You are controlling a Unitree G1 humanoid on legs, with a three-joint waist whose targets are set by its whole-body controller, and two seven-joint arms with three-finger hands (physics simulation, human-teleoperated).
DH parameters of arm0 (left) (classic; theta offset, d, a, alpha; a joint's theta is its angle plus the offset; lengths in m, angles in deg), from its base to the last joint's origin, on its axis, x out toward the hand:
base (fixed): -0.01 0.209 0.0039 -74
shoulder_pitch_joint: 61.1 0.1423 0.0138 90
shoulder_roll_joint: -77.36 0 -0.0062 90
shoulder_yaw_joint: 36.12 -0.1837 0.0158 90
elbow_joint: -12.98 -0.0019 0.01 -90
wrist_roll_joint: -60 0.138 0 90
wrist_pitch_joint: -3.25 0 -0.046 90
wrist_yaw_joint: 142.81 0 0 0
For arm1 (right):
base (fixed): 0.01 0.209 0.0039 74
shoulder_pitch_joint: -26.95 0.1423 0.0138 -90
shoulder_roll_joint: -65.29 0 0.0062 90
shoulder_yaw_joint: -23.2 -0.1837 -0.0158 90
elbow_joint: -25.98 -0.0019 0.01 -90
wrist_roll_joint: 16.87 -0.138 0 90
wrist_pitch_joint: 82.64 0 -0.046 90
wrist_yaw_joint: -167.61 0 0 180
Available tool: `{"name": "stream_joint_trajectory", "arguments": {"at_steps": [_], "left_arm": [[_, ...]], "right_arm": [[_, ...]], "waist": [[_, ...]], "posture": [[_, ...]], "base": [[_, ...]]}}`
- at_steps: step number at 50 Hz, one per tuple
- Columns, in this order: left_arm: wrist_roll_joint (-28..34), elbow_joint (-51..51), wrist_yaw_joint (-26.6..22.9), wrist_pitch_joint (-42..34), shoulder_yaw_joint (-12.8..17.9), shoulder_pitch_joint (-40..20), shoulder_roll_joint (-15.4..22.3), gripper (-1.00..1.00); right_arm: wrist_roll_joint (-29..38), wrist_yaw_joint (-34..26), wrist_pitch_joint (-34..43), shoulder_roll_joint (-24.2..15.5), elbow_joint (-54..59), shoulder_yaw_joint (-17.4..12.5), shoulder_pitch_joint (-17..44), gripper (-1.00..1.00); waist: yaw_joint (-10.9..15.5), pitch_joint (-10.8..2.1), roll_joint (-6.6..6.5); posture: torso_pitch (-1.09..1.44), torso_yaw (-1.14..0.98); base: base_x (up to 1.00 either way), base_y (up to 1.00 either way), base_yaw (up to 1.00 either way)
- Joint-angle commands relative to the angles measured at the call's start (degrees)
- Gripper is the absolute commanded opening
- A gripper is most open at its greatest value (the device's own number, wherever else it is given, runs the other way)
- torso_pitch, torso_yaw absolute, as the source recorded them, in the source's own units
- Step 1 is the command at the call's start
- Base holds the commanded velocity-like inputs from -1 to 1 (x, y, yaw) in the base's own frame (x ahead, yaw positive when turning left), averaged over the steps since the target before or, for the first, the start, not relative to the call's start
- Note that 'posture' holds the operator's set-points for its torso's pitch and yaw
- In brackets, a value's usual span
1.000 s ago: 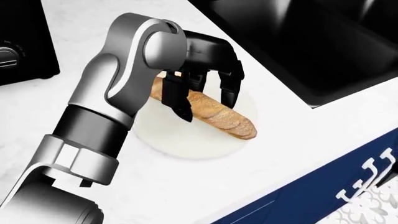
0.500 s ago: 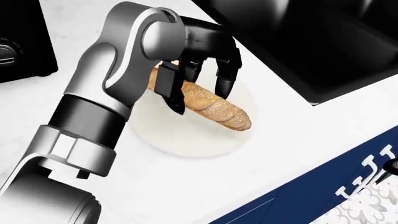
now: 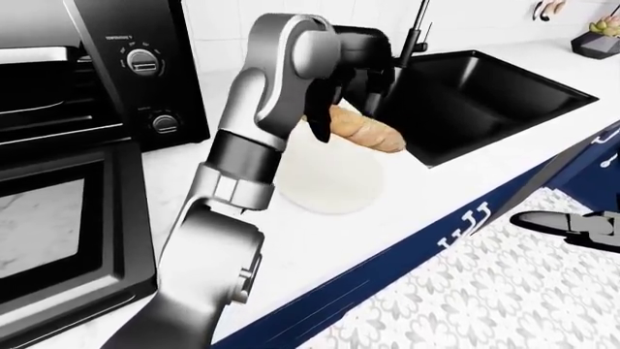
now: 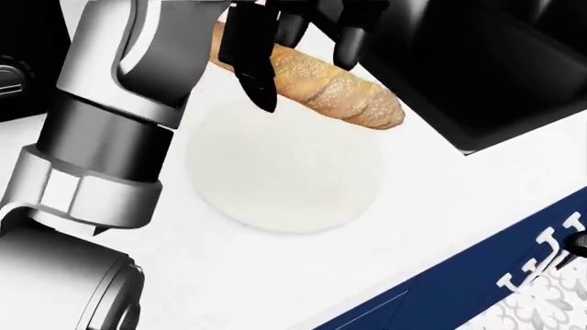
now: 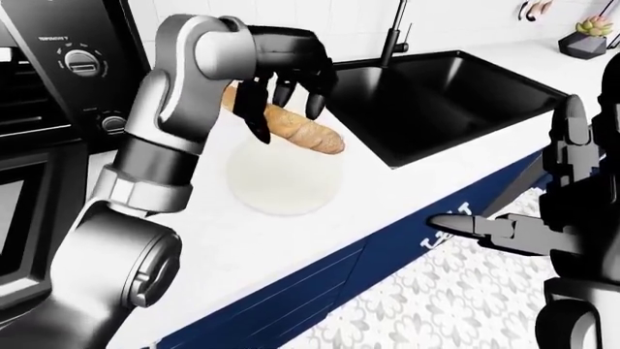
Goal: Place the baguette on the tray of the toaster oven.
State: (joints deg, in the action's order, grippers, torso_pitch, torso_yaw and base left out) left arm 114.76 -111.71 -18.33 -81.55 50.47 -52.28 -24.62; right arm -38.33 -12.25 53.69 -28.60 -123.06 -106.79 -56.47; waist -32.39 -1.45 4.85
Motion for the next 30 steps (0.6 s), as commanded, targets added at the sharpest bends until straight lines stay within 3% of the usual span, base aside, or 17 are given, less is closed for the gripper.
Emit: {"name": "stream_joint_trajectory", "arguments": {"at_steps": [1,10,16,23,30], "left_arm": [[-1.30,5.28,-0.96,-1.61,0.63,-2.72,0.16,-1.00],[-2.53,16.49,-7.95,-7.85,1.18,-5.12,1.14,-1.00],[-2.78,19.57,-10.84,-10.08,1.62,-7.78,3.01,-1.00],[-2.16,23.99,-14.91,-13.39,2.30,-8.51,5.45,-1.00],[-2.08,25.08,-16.13,-15.27,2.83,-11.04,6.85,-1.00]], "right_arm": [[0.99,0.01,-1.55,-0.49,-0.96,-0.09,0.84,1.00],[2.50,-1.00,-1.70,0.49,-0.64,0.57,1.49,1.00],[3.71,-1.14,-2.53,1.16,-0.14,2.01,1.65,1.00],[2.94,-1.59,-1.99,1.34,-0.81,0.74,1.64,1.00],[3.70,-0.90,-1.82,0.62,0.24,2.47,3.10,1.00]], "waist": [[-0.02,-1.33,0.05],[-0.12,-0.86,0.04],[-0.22,-0.59,-0.08],[-0.18,-0.31,-0.09],[0.26,-0.24,-0.10]], "posture": [[0.00,-0.53],[0.00,-0.53],[0.00,-0.53],[0.00,-0.52],[0.00,-0.48]], "base": [[0.00,0.00,0.00],[0.00,0.00,0.00],[0.00,0.00,0.00],[0.00,0.00,0.00],[0.00,0.00,0.00]]}}
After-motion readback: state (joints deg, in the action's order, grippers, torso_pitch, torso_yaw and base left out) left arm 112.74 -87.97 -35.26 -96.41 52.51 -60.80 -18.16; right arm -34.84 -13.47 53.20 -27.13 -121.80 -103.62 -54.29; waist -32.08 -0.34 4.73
